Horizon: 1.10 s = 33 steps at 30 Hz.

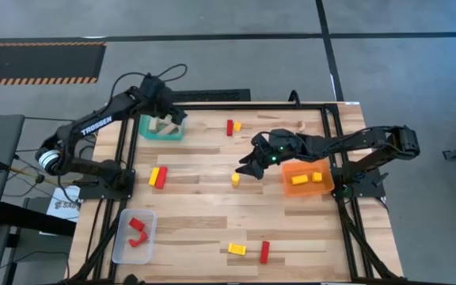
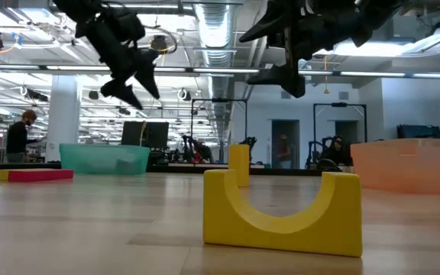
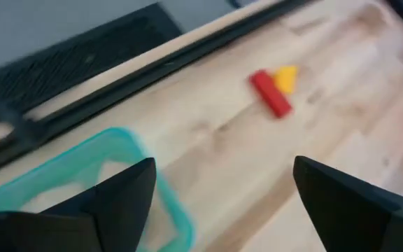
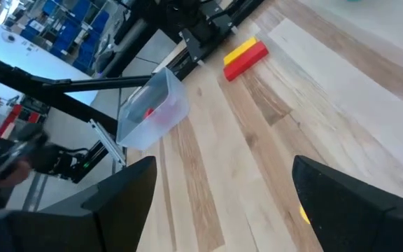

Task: Sort & place blocks by color
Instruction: Put the red block into the transparent bin

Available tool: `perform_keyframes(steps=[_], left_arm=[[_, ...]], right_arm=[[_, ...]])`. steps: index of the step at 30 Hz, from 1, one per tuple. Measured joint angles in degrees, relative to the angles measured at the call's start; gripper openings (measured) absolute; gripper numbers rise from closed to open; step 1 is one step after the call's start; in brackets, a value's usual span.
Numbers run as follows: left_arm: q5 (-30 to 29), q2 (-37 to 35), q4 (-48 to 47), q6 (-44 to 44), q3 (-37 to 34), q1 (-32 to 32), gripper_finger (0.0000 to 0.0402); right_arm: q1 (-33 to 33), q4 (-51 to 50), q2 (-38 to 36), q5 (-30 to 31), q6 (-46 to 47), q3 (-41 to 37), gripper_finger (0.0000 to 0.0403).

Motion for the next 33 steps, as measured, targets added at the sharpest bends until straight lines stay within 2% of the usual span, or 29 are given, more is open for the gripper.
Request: perform_keyframes(steps=[4, 9, 17, 21, 24, 29, 31, 33], left_arm=[[-0.33, -1.16, 0.26, 4.30, 0.24, -6.24, 0.0301], [2.45, -1.09, 0.61, 10.03, 0.24, -14.97, 0.0283], [2.31, -0.99, 0.73, 13.93, 0.24, -27.95, 0.0271], [-1.35, -0.99, -1.31, 16.75, -0.88, -32.87, 0.0270], [-6.92, -0.97, -6.69, 14.32, -1.88, -34.50, 0.0270], [-11.31, -0.97, -11.94, 10.63, -3.49, -35.24, 0.0270], [-13.94, -0.97, -13.90, 5.87, -4.06, -35.21, 0.0270], [-16.45, -0.97, -16.24, -3.43, -4.97, -34.62, 0.0270]], right_arm=[[0.00, -1.35, 0.02, 0.02, 0.01, 0.00, 0.0349], [-0.26, -5.18, 0.04, 1.74, 2.28, 0.00, 0.0346], [0.86, -7.36, -0.24, 3.45, 0.61, 0.00, 0.0340], [1.81, -8.66, 0.08, 3.44, -1.38, 0.00, 0.0340], [1.68, -9.49, 0.90, 3.15, -2.03, -0.02, 0.0339], [1.62, -9.10, 1.07, 3.23, -9.70, -0.02, 0.0339], [1.62, -8.20, 1.07, 3.23, -10.46, -0.02, 0.0341], [1.33, -6.71, 1.07, 3.19, -10.50, -0.02, 0.0342]])
